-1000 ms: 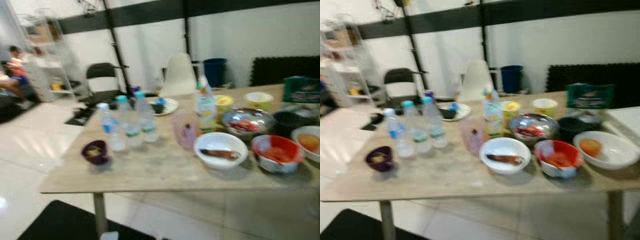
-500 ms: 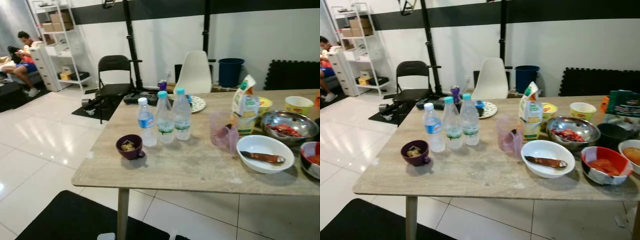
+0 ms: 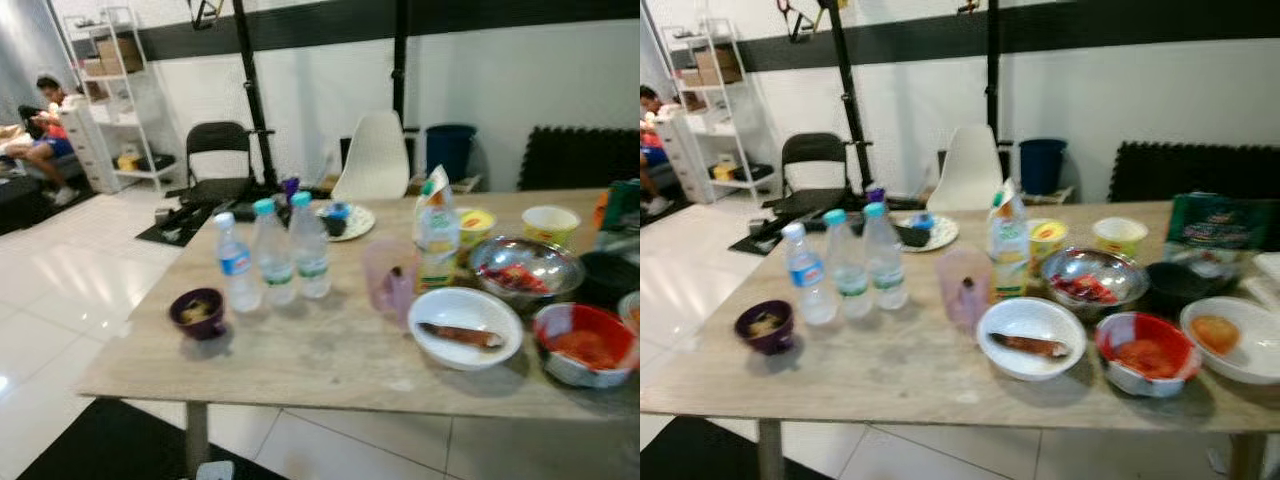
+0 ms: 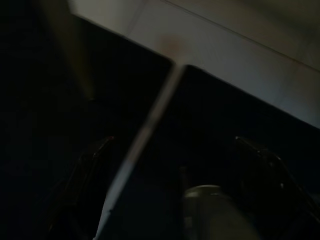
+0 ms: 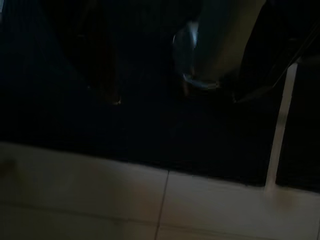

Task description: Restocking fridge

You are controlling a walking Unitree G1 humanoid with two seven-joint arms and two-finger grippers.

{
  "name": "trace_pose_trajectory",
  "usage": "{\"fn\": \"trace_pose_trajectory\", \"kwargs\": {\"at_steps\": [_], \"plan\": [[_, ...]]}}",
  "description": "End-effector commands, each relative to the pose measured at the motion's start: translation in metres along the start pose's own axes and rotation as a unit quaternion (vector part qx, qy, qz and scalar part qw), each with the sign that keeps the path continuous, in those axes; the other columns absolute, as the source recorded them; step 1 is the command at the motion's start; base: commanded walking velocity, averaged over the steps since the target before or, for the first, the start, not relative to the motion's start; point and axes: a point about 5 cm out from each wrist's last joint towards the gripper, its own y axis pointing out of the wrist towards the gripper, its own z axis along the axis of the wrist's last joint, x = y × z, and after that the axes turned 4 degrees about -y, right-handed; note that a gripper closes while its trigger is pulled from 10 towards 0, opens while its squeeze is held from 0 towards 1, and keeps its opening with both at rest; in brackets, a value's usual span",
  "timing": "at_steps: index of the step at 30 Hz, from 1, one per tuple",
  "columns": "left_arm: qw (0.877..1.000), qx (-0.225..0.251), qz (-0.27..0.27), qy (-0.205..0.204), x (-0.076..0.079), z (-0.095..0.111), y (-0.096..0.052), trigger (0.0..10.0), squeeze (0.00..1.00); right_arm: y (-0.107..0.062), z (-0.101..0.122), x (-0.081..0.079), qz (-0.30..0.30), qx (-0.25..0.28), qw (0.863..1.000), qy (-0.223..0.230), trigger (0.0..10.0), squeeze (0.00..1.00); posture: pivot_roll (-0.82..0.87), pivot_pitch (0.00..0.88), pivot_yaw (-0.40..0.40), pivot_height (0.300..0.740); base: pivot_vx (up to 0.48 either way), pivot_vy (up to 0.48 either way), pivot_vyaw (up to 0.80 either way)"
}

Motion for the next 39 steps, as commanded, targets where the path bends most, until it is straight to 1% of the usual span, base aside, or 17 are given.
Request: {"fn": "trace_pose_trajectory", "kwargs": {"at_steps": [1, 8, 14, 39], "plan": [[1.0, -0.011, 0.01, -0.002, -0.0066, -0.006, -0.0022, 10.0, 0.0, 0.0004, -0.0026, -0.0057, 0.005, -0.006, 1.0, 0.009, 10.0, 0.0, -0.03, 0.044, 0.085, 0.717, 0.0, 0.0, 0.0], [1.0, -0.012, 0.008, -0.004, -0.0058, -0.0053, -0.0017, 10.0, 0.0, 0.0007, -0.0014, -0.0058, 0.005, -0.004, 1.0, 0.009, 10.0, 0.0, -0.02, 0.045, 0.085, 0.717, 0.0, 0.0, 0.0], [1.0, -0.014, 0.008, -0.01, -0.0057, -0.0055, -0.0016, 10.0, 0.0, -0.0017, -0.0078, -0.0044, 0.006, -0.003, 1.0, 0.011, 10.0, 0.0, -0.02, 0.048, 0.086, 0.717, 0.0, 0.0, 0.0], [1.0, -0.016, 0.006, -0.007, -0.0081, -0.0051, -0.0018, 10.0, 0.0, 0.0007, -0.0019, -0.0094, 0.01, -0.001, 1.0, 0.011, 10.0, 0.0, -0.01, 0.059, 0.093, 0.717, 0.0, 0.475, 0.0]]}}
